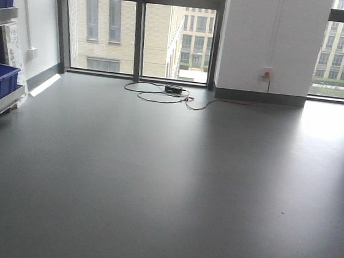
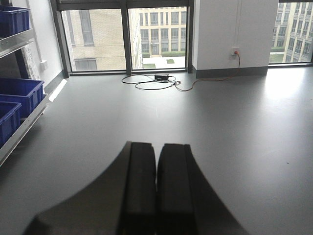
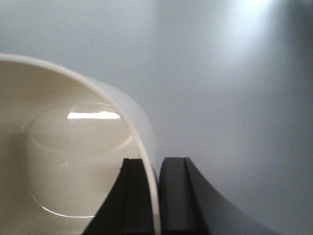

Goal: Move white bin to right shelf second layer
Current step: 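Drive across the room toward the blue-crate roller shelf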

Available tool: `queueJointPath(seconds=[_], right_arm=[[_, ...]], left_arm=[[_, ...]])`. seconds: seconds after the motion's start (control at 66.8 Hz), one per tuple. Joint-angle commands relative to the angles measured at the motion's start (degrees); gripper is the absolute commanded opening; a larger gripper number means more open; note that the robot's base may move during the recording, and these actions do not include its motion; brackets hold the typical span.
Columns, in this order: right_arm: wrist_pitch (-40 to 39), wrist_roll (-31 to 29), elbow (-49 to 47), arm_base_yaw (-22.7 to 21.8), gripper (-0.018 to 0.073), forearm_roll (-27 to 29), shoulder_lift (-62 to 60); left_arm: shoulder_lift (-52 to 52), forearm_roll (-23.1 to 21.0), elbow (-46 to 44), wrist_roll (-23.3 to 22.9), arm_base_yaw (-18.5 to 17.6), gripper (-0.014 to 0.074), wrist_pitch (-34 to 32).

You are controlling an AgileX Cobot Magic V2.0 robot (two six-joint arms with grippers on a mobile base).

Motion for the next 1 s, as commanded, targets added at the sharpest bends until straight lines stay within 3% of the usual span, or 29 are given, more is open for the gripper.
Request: queueJointPath(seconds=[0.0, 0.988], right_arm=[[-5.2, -0.2, -1.8, -0.3, 0.0041, 0.6, 0.1], [-5.3, -0.2, -1.8, -0.3, 0.0041, 0.6, 0.1]], left_arm=[[-0.9, 0.0, 2.1, -0.2, -0.2, 0.0085, -5.0], [-0.9, 0.0, 2.1, -0.2, -0.2, 0.0085, -5.0]])
